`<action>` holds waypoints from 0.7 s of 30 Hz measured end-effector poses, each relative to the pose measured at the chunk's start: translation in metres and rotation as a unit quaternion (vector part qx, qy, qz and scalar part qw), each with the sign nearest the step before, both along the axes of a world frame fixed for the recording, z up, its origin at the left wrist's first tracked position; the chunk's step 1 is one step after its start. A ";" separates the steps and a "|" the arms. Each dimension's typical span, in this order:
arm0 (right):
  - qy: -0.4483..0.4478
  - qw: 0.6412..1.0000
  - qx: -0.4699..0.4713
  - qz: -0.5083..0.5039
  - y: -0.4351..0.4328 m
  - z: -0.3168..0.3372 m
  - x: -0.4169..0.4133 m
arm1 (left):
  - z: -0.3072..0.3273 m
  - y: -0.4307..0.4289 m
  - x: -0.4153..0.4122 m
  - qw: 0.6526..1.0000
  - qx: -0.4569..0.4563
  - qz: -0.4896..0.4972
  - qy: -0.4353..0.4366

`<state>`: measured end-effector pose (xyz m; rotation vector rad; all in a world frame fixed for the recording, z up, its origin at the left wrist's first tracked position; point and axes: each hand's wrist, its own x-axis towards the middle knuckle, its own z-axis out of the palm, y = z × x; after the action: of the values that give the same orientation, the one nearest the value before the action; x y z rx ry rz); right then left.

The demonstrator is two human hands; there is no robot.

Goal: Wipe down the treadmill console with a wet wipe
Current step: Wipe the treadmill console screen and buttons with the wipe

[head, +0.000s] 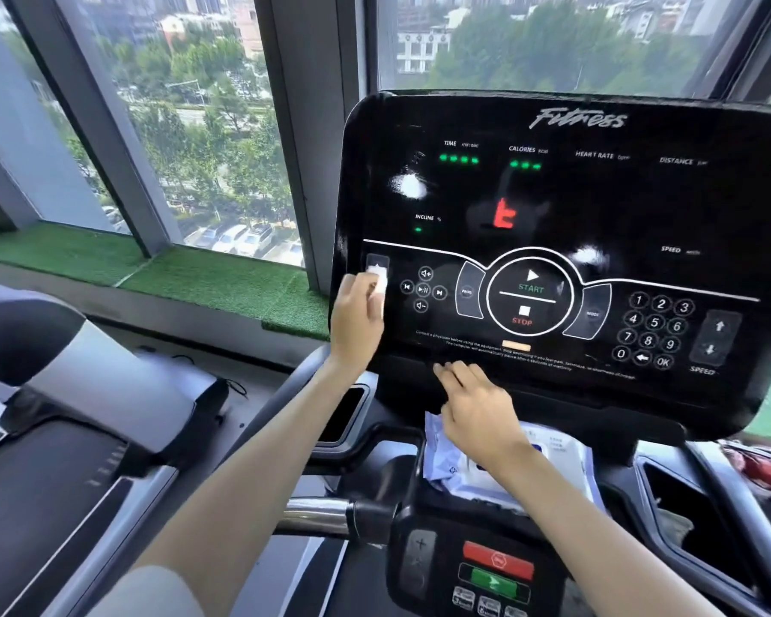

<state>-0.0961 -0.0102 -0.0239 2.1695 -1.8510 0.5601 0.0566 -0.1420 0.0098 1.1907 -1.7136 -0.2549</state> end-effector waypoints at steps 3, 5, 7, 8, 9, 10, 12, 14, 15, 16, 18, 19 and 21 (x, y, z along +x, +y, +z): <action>-0.003 1.000 0.008 0.009 0.000 0.000 -0.002 | 0.004 0.010 -0.017 0.999 -0.003 0.018 -0.028; -0.002 1.000 0.018 0.018 0.001 0.001 -0.004 | -0.003 0.019 -0.023 0.976 -0.047 -0.126 -0.173; 0.005 0.999 0.031 0.025 0.003 0.002 -0.005 | 0.005 0.005 -0.015 0.974 -0.064 -0.132 -0.174; 0.008 0.999 0.034 0.026 0.004 0.002 -0.005 | 0.011 -0.004 -0.011 0.991 -0.051 -0.072 -0.099; 0.011 0.999 0.033 0.025 0.004 0.001 -0.005 | 0.020 -0.010 -0.008 1.000 -0.023 0.012 0.001; 0.015 0.999 0.032 0.024 0.004 0.001 -0.005 | 0.024 -0.011 -0.009 0.996 0.010 0.073 0.052; 0.022 0.999 0.031 0.023 0.004 0.000 -0.005 | 0.025 -0.002 -0.021 0.998 -0.011 0.050 -0.022; 0.026 0.999 0.025 0.030 0.005 -0.001 -0.007 | 0.014 0.010 -0.027 0.982 -0.073 -0.081 -0.153; 0.027 0.999 0.025 0.033 0.005 -0.001 -0.007 | 0.015 0.007 -0.022 0.977 -0.077 -0.104 -0.171; 0.027 0.999 0.027 0.034 0.005 0.000 -0.007 | 0.019 0.000 -0.018 0.985 -0.072 -0.081 -0.137; 0.020 0.999 0.026 0.033 0.005 0.002 -0.007 | 0.028 -0.018 -0.012 0.998 -0.005 0.059 0.020; 0.014 0.999 0.023 0.033 0.006 0.004 -0.007 | 0.031 -0.020 -0.014 0.992 0.022 0.101 0.069; -0.002 0.999 0.012 0.036 0.006 0.007 -0.008 | 0.029 -0.010 -0.029 0.999 0.000 0.049 0.022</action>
<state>-0.1043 -0.0040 -0.0171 2.2599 -1.7971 0.5579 0.0281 -0.1521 0.0392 1.2566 -1.6108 -0.2195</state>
